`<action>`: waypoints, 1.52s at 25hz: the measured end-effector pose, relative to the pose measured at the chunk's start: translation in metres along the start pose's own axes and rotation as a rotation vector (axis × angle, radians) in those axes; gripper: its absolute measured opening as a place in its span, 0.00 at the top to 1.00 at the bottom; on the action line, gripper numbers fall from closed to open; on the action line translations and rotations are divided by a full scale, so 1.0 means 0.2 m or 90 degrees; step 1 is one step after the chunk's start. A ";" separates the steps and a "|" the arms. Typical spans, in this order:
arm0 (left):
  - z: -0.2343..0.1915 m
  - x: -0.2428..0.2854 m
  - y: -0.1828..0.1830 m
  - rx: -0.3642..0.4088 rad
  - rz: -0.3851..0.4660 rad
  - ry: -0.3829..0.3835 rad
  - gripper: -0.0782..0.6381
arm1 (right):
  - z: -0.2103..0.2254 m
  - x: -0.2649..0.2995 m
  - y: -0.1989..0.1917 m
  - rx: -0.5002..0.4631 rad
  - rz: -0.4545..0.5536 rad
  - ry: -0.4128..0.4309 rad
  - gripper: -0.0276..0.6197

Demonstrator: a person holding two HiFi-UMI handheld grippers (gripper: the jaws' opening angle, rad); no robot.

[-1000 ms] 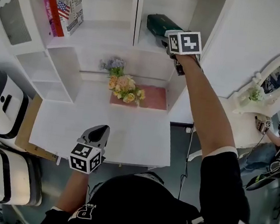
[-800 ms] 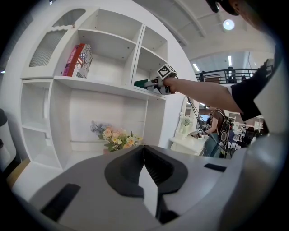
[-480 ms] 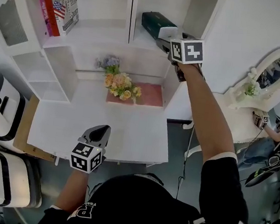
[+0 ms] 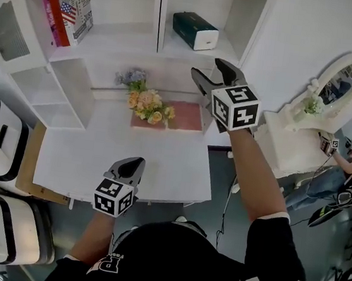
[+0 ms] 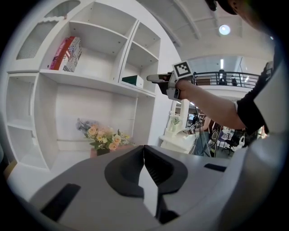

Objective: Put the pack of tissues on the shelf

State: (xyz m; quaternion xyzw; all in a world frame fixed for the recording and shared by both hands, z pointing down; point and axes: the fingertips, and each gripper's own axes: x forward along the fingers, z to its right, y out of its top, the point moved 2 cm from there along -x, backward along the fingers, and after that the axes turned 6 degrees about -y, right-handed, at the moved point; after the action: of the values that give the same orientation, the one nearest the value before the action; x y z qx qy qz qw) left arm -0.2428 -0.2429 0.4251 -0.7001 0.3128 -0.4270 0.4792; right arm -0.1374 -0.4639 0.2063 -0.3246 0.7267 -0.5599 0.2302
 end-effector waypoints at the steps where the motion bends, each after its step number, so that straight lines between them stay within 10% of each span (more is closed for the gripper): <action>1: 0.01 0.00 0.00 -0.001 0.000 -0.004 0.87 | -0.03 -0.03 -0.01 0.007 0.006 0.001 0.55; 6: 0.01 -0.02 0.00 -0.001 0.006 -0.021 0.87 | -0.11 -0.18 -0.02 0.071 0.061 0.007 0.94; 38: -0.05 -0.35 -0.09 0.010 -0.004 -0.146 0.87 | -0.92 -0.85 -0.64 0.365 0.009 0.002 0.95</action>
State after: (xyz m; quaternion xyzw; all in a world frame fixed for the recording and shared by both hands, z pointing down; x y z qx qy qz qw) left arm -0.2813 -0.1807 0.4227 -0.7416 0.2508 -0.3480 0.5157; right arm -0.1213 -0.2382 0.3731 -0.2405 0.5412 -0.7414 0.3157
